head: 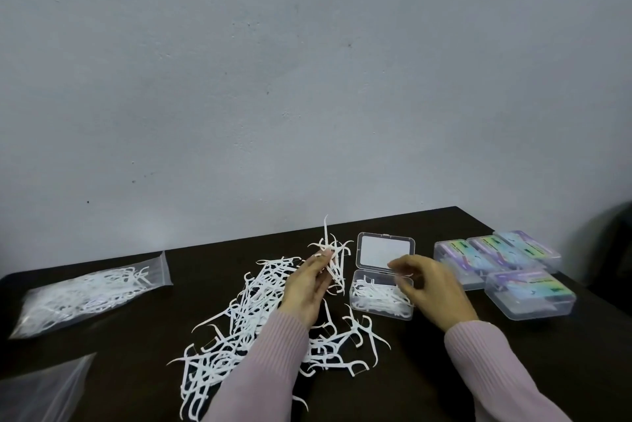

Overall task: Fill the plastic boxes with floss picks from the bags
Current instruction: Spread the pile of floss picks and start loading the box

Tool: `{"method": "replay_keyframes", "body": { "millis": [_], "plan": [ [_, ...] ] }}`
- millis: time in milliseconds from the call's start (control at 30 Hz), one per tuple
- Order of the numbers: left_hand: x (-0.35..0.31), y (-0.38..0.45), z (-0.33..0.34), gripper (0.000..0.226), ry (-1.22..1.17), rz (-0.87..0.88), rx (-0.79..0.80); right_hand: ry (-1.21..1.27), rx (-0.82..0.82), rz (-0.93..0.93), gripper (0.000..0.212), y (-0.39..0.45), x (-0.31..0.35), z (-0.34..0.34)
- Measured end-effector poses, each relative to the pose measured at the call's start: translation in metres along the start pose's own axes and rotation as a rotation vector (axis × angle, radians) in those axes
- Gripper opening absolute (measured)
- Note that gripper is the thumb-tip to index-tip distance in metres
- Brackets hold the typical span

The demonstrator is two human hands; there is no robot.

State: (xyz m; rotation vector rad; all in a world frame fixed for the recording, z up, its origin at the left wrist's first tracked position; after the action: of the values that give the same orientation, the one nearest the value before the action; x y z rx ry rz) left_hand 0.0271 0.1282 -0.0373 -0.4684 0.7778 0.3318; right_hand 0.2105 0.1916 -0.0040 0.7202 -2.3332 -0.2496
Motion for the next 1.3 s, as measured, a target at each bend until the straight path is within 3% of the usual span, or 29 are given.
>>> {"method": "replay_keyframes", "body": {
  "millis": [133,267,500,733,867,1000,1100,1300],
  "plan": [
    [-0.004,-0.004,0.008,0.015,0.138,0.106,0.022,-0.139,0.075,0.020,0.005,-0.004,-0.005,-0.006],
    [-0.007,-0.010,0.025,0.006,0.200,0.197,0.091,-0.284,0.184,0.025,0.013,-0.007,-0.005,0.000],
    [-0.005,-0.011,0.024,0.009,0.159,0.170,0.092,-0.254,0.139,0.042,0.007,-0.006,-0.004,-0.003],
    [-0.005,-0.009,0.022,0.013,0.169,0.167,0.079,-0.320,0.014,0.072,0.016,-0.005,-0.002,-0.013],
    [-0.004,-0.007,0.021,0.013,0.168,0.164,0.077,-0.168,0.009,0.042,0.007,-0.003,0.000,-0.007],
    [-0.005,-0.008,0.020,0.007,0.147,0.164,0.071,0.047,-0.036,0.032,0.020,-0.002,0.002,-0.006],
    [-0.005,-0.008,0.020,0.005,0.137,0.155,0.073,0.190,-0.110,0.042,0.016,-0.002,0.001,-0.012],
    [-0.005,-0.008,0.020,0.006,0.128,0.140,0.077,0.226,-0.093,0.070,0.014,-0.001,-0.001,-0.011]
  ]
}}
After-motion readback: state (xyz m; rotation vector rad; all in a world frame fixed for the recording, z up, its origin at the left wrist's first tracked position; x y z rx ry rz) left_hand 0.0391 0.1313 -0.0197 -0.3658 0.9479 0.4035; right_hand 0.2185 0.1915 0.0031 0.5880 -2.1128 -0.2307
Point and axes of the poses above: each hand's wrist, its own y-axis towards the middle knuckle, its own z-axis out of the palm, x = y × z, the point moved 6 cm from there along y, towards the middle knuckle, and after that the axes turned 4 degrees about -y, right-handed, at the moved point
